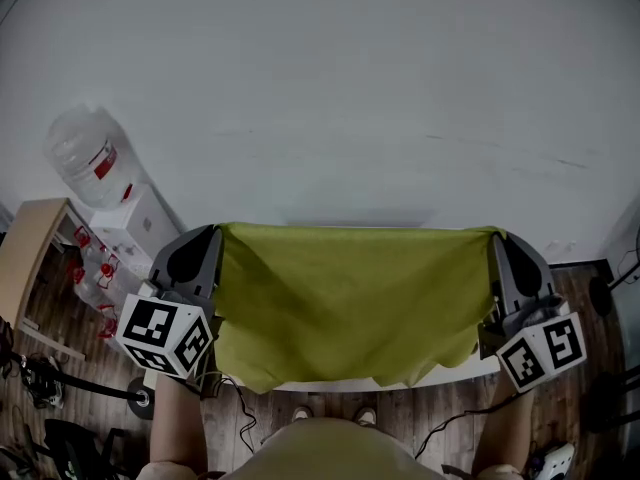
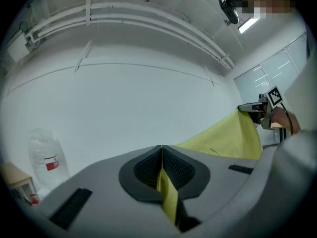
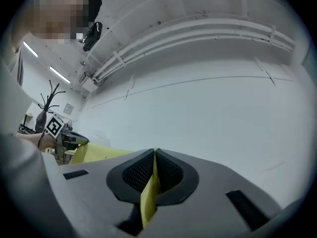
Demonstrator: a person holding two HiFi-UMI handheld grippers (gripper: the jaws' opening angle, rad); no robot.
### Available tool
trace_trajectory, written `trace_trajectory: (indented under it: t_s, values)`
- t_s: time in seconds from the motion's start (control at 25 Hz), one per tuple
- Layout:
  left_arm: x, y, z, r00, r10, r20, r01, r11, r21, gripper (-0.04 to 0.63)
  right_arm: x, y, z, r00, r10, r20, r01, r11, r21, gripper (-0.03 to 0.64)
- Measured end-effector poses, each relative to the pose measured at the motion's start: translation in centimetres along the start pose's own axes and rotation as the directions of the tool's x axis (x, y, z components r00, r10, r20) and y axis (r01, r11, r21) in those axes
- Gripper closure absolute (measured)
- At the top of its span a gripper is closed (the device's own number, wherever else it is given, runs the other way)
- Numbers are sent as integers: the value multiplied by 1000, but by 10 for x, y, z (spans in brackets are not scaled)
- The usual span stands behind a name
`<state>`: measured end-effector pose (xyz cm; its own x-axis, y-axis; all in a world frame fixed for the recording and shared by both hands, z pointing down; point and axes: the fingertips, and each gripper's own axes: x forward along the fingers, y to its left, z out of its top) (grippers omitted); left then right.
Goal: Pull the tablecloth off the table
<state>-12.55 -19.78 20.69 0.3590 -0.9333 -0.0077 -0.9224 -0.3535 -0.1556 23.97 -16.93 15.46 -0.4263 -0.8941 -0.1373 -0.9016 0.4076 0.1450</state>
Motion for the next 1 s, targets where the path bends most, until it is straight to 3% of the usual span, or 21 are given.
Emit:
trace_trajectory:
  t_s: [0.44, 1.0]
  values:
    - [20, -17, -67, 993, -13, -114, 15, 1000, 19, 574, 3, -9, -82, 991, 0, -134, 10, 997, 70, 586]
    - [37, -27, -146, 968, -6, -251, 8, 1000, 7, 574, 5, -7, -162, 955, 4, -298, 16, 998, 67, 586]
